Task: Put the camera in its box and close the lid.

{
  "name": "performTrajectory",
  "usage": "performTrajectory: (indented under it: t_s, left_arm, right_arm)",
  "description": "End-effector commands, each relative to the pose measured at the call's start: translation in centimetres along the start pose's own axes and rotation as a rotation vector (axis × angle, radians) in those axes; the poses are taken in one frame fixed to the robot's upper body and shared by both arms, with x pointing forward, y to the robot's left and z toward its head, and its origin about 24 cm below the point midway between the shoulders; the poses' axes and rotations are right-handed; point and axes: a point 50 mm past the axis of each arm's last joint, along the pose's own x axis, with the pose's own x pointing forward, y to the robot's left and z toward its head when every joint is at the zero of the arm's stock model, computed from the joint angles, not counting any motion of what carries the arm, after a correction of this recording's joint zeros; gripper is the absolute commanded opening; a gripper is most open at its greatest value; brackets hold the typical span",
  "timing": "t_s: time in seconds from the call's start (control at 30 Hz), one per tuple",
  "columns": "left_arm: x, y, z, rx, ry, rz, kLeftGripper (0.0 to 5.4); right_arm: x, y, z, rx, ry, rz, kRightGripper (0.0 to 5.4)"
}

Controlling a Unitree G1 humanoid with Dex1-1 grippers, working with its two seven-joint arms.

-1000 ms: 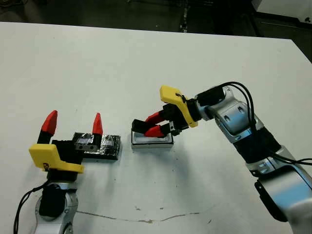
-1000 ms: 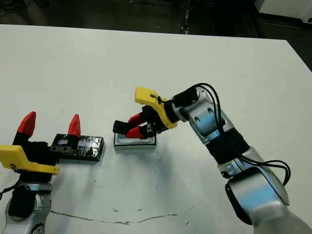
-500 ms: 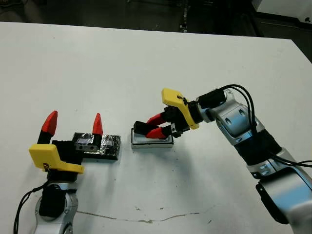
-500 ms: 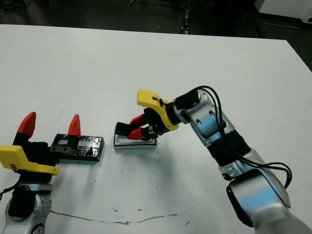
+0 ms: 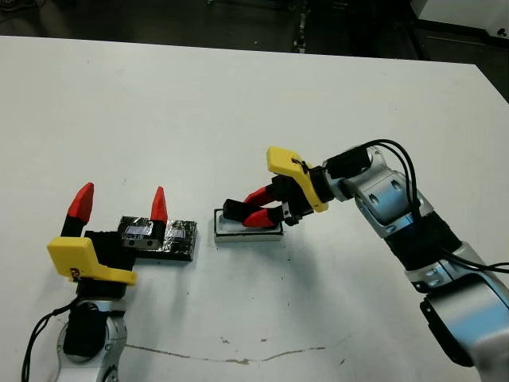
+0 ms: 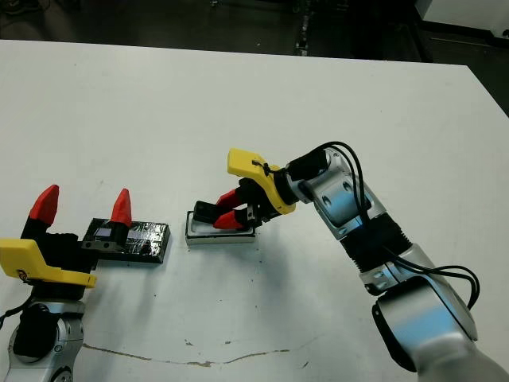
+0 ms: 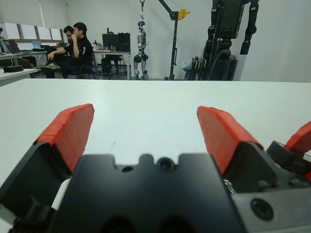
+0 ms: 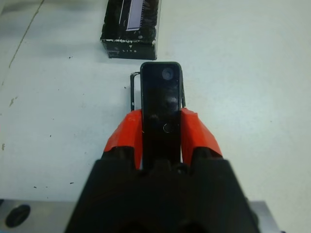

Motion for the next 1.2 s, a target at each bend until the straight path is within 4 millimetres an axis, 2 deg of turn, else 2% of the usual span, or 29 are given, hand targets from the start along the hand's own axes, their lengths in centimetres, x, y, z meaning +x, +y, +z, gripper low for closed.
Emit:
performTrajectory:
  t_s: [0.03,0.47,1.2]
  left_arm:
    - [-0.3,0.0,-0.1,0.007,0.015,0.004,5.4]
    - [-0.2,0.1,-0.1,0.007,0.015,-0.001,5.4]
    - [-0.3,0.0,-0.1,0.003,0.014,0.001,5.4]
  right_arm:
    - [-0.6,0.2,-1.3,0.033,0.057,-0.016,1.66]
    - [-0.6,0.5,-2.3,0.046,0.066,-0.006,1.66]
    - [-0.4,0.5,-2.0,0.021,0.109,-0.011,1.66]
